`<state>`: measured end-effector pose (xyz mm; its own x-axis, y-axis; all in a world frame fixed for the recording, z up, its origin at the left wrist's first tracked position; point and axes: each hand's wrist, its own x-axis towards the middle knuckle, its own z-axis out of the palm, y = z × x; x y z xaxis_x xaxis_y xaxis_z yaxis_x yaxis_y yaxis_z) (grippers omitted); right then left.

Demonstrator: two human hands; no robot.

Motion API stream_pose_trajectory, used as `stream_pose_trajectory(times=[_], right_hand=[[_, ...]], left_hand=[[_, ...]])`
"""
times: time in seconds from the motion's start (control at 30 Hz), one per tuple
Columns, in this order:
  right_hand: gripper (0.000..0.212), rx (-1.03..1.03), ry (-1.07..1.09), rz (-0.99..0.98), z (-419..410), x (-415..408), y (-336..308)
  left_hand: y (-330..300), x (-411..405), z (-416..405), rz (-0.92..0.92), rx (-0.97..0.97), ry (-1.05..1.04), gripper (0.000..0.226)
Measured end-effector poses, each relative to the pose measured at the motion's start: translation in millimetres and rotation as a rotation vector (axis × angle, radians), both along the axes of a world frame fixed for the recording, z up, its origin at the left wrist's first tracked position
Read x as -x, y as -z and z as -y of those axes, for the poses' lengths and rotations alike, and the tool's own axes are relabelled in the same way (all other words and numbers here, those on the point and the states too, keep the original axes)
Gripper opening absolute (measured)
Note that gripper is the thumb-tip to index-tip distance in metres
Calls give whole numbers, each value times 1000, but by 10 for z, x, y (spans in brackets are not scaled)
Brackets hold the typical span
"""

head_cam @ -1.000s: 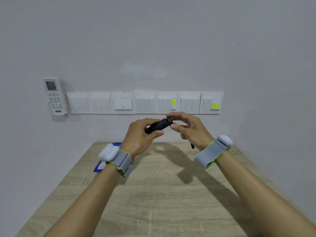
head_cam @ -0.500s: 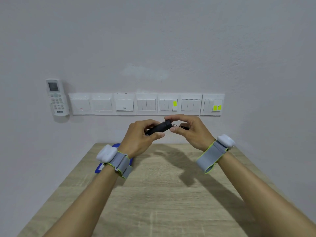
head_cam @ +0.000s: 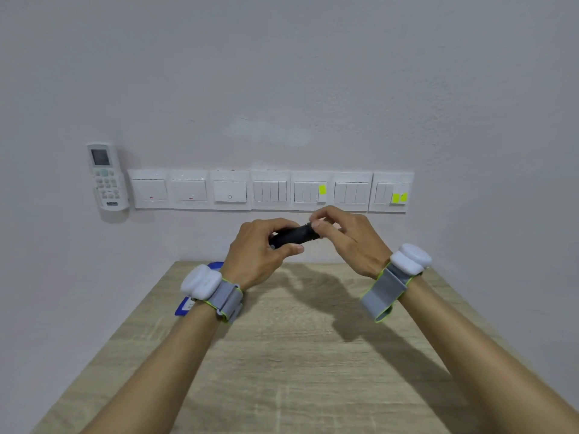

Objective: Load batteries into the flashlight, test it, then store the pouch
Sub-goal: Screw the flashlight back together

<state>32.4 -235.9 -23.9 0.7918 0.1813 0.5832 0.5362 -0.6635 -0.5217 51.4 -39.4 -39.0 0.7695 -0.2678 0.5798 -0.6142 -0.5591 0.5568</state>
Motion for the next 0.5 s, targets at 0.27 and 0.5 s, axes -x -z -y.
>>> stream_pose_trajectory(times=[0.27, 0.5], right_hand=[[49, 106, 54, -42, 13, -24, -15], [54, 73, 66, -125, 14, 17, -17]], left_hand=[[30, 14, 59, -28, 7, 11, 24], [16, 37, 99, -37, -20, 26, 25]])
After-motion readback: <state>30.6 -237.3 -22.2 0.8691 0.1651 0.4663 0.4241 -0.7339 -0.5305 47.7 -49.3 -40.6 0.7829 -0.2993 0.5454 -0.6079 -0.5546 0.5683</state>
